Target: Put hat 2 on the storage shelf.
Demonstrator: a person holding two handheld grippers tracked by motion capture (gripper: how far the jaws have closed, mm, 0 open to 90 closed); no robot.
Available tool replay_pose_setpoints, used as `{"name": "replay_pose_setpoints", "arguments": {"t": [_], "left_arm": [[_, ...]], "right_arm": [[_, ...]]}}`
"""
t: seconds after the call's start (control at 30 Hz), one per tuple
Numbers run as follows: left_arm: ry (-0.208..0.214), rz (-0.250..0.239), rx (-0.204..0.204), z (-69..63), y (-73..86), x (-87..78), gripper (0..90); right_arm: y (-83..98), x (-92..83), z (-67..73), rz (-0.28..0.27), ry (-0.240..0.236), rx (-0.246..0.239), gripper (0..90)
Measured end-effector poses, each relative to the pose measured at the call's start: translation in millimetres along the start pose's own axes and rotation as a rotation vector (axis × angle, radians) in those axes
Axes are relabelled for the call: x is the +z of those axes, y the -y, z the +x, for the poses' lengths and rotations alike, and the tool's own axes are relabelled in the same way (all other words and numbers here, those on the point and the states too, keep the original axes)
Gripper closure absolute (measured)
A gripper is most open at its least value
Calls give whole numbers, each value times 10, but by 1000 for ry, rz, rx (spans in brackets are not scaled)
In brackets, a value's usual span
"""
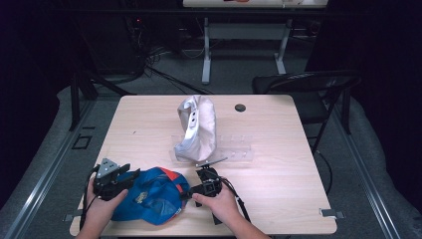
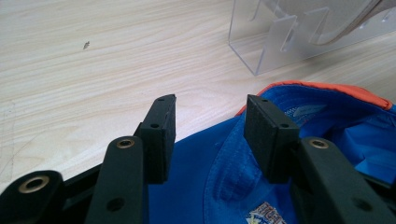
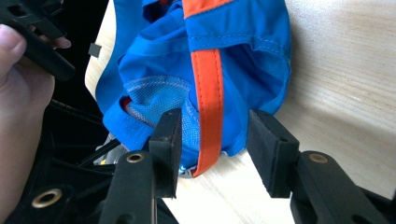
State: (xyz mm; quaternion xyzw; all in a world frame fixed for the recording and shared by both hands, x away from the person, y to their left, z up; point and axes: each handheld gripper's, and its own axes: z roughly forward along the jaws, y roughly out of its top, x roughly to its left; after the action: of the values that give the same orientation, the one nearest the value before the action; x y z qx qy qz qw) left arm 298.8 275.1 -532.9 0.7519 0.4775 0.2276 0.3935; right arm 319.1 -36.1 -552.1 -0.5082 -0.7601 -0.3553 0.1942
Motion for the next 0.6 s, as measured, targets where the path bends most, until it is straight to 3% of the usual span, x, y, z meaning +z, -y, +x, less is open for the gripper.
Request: {"name": "replay_pose_setpoints", "arguments": {"t": [0.27,0.3,0.6], "left_arm": [[-3,-3,-2,4,1,3,543],[-3,-2,1,5,1,1,543],[-3,0,9,-6,0,4,542]], "right_arm": [[-15,101,4,24,-21,28,564],[-13,122,-6,9,-37,4,576],[-28,54,18,19,-84,45,698]]}}
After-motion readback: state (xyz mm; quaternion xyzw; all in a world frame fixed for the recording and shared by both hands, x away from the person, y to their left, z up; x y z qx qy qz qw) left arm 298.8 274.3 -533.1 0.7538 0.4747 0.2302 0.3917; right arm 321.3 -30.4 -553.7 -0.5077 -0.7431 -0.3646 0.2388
